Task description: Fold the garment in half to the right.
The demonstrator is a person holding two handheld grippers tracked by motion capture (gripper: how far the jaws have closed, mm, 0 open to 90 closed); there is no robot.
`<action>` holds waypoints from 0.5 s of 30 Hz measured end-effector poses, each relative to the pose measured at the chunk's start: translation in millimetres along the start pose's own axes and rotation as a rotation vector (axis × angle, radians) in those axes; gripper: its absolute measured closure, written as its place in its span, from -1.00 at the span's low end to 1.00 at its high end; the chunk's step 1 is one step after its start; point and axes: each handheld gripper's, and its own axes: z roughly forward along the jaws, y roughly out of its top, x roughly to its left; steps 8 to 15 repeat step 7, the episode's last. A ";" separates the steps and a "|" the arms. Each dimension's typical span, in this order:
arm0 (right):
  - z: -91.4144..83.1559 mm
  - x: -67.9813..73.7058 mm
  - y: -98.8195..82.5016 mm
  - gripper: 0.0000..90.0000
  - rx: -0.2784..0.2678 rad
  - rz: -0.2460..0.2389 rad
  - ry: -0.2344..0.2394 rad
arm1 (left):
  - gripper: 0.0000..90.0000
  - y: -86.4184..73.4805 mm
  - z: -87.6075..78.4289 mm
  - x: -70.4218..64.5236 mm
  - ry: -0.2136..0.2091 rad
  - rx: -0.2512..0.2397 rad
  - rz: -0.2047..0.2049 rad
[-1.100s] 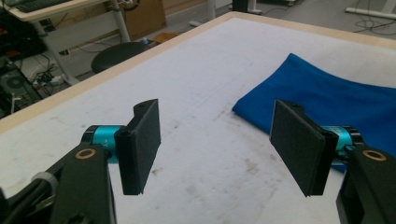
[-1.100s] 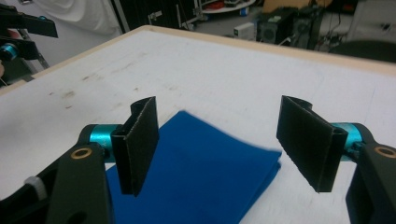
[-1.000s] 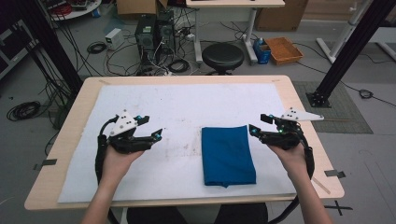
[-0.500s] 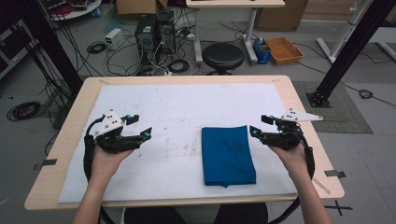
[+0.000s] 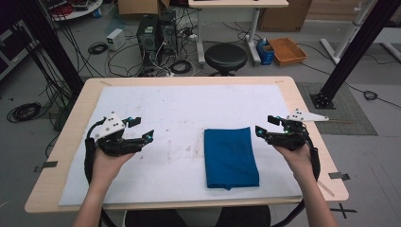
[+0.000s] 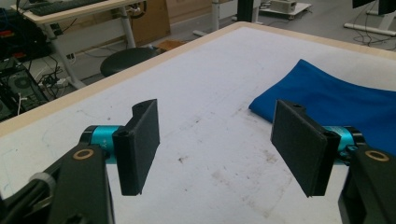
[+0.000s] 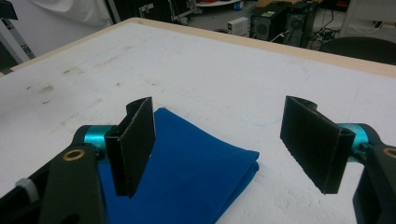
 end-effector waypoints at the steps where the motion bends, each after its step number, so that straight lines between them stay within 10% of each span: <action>1: 0.2 0.0 0.0 -0.42 0.001 -0.001 -0.001 | -0.27 0.0 -0.1 -0.3 0.001 -0.001 0.000; 15: 1.5 -1.6 0.4 -0.43 0.000 0.002 -0.002 | -0.28 -1.0 0.1 -1.1 -0.002 0.002 -0.002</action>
